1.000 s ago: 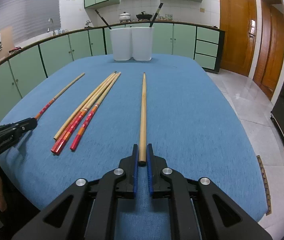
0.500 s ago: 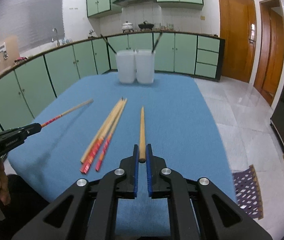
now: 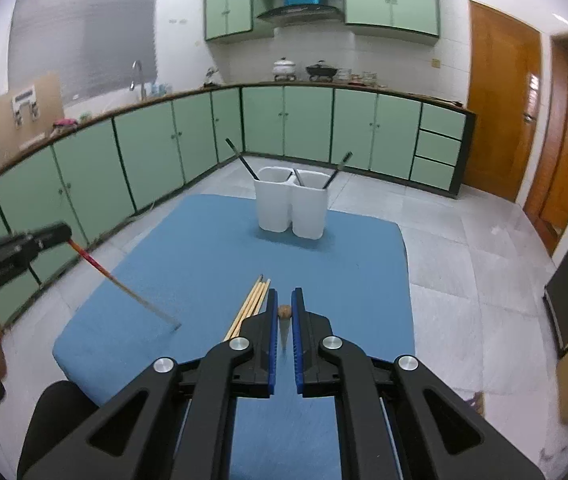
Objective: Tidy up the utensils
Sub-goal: 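Lift and carry both held chopsticks toward the white holder with both grippers, then lower both chopsticks into the white holder and open both grippers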
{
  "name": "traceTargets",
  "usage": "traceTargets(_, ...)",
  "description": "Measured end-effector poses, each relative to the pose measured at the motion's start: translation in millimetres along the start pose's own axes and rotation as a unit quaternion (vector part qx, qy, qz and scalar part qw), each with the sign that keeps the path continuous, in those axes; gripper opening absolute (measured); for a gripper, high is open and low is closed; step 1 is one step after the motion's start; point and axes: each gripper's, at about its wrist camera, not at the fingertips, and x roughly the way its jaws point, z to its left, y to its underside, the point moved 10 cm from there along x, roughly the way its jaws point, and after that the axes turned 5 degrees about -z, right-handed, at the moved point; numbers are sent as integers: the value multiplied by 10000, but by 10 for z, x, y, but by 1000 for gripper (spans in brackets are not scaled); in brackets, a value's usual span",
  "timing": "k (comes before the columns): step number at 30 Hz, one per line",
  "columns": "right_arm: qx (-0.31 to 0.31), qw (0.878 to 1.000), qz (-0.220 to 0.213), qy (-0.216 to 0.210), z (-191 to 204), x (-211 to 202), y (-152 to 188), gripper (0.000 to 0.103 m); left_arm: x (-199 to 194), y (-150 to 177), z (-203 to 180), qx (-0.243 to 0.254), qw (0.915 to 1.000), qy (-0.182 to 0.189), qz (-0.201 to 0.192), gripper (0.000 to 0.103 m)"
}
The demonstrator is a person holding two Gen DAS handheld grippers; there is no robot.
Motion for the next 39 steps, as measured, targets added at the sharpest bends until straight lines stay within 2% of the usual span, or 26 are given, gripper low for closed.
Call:
traceTargets(7,-206,9982,536,-150,54,235,-326,6,210,-290,2,-86,9994,245,249,5)
traceTargets(14,-78,9978,629,-213,-60,307,-853,6,428,-746,-78,57,9990,389,210,5)
traceTargets(20,48,9989,449,-93,-201,464,-1517,6,688,-1526,-113,-11,9990,382,-248,5)
traceTargets(26,363,9993,-40,-31,-355,697,-2328,6,1001,-2283,-154,-134,9963,186,-833,5)
traceTargets(29,413,9988,-230,108,-450,895,-2564,6,1220,-2531,-211,-257,9941,157,-1038,5)
traceTargets(33,509,9981,-183,283,-613,1362,-2628,6,1657,-2621,-308,-272,9942,110,-1038,5)
traceTargets(39,602,9975,164,345,-819,2034,-2329,6,2416,-2234,-358,-71,9984,-25,-556,5)
